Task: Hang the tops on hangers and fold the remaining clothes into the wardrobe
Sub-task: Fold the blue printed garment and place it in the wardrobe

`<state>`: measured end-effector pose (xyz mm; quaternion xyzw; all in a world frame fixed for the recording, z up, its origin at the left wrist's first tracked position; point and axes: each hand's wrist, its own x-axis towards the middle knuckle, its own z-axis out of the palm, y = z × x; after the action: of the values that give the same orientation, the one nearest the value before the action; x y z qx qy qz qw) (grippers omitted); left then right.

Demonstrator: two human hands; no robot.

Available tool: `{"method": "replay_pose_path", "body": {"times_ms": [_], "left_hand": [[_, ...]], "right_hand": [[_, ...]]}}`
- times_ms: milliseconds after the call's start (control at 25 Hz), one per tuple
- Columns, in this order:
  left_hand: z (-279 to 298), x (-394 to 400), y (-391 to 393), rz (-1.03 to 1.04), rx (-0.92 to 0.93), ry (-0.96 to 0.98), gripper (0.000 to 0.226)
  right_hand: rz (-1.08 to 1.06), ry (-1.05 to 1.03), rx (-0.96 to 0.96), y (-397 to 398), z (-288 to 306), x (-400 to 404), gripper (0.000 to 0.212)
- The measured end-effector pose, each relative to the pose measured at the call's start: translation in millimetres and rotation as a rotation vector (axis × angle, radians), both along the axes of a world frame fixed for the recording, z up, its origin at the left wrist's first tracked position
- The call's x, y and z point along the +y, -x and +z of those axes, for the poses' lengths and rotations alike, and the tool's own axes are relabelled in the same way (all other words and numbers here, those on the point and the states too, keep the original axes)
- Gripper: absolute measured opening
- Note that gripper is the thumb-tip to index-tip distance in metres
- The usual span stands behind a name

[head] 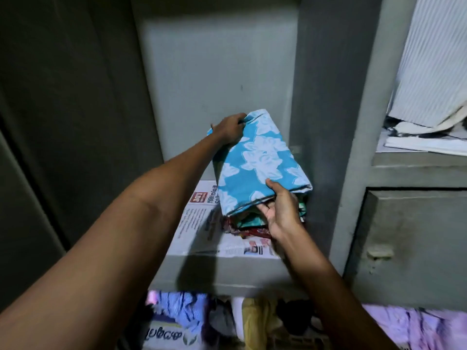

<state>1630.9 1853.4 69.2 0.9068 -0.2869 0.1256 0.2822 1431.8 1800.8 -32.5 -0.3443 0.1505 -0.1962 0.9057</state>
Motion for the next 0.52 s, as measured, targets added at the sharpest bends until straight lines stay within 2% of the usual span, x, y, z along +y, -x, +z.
{"method": "replay_pose_path", "body": {"times_ms": [80,200,360,440,480,520], "left_hand": [[-2,-29,-29,-0.061,0.007,-0.036,0.043],[-13,-69,-51,-0.16,0.024,-0.095,0.04],[-68,-97,-68,-0.202,0.025,-0.302,0.042],[-77,-101,-74,-0.202,-0.037,-0.389,0.043],[-76,-102,-74,-0.209,-0.056,-0.404,0.042],[-73,-102,-72,-0.213,-0.073,-0.407,0.042]], "right_hand": [[-0.092,0.002,0.023,-21,2,-8,0.029],[-0.201,0.014,0.071,-38,-5,-15,0.019],[-0.269,-0.004,0.121,-46,-29,-11,0.018],[-0.235,0.025,0.171,-43,-25,-15,0.014],[-0.173,0.106,0.246,-36,-18,-17,0.01],[-0.068,0.258,0.357,-27,-9,-18,0.019]]}}
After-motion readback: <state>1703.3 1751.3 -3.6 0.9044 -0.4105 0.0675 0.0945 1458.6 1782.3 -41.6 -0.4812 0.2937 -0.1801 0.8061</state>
